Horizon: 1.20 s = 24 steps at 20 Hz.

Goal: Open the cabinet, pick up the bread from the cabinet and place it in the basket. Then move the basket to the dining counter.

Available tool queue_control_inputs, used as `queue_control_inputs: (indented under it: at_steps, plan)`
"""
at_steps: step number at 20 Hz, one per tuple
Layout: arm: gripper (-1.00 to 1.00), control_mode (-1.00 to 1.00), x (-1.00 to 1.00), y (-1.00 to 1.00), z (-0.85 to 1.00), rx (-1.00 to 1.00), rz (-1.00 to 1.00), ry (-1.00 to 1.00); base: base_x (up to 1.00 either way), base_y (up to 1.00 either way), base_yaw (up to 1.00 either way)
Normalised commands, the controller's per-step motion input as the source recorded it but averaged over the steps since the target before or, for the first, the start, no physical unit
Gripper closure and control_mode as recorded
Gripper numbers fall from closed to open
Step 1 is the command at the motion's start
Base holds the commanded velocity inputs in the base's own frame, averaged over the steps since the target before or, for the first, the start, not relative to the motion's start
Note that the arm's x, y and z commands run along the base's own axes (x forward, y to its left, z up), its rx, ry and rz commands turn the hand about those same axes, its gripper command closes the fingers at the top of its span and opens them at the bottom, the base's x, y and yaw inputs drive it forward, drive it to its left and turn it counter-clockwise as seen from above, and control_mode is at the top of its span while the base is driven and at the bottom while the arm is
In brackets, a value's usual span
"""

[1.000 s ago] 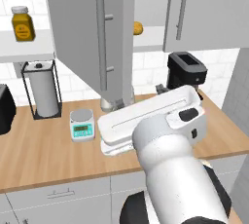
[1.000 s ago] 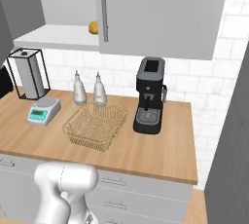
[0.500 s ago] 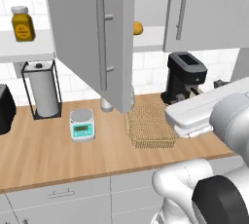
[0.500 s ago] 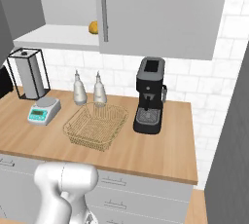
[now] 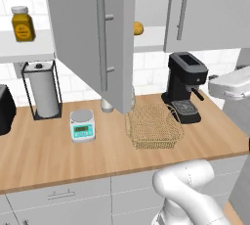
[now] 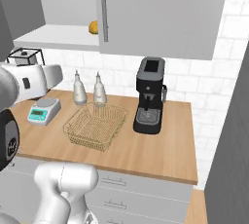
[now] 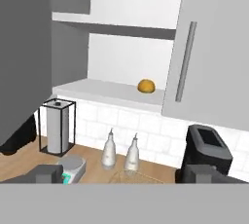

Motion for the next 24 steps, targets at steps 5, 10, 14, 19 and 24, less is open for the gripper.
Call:
queue_control_inputs:
  at_steps: [5, 10, 14, 19, 24]
  plan:
    - [-1.0, -1.0, 0.97, 0.06, -0.12, 0.06, 0.46, 0.1, 0.0, 0.0, 0.0]
    - [-1.0, -1.0, 0.58, 0.78, -0.6, 0.0, 0.58, 0.02, 0.0, 0.0, 0.0]
    - [-1.0, -1.0, 0.43, 0.98, -0.57, 0.01, 0.5, 0.0, 0.0, 0.0, 0.0]
    - [-1.0, -1.0, 0.49, 0.81, -0.26, 0.09, 0.35, 0.0, 0.0, 0.0, 0.0]
    - [-1.0, -1.0, 0.54, 0.49, -0.01, 0.13, 0.22, 0.0, 0.0, 0.0, 0.0]
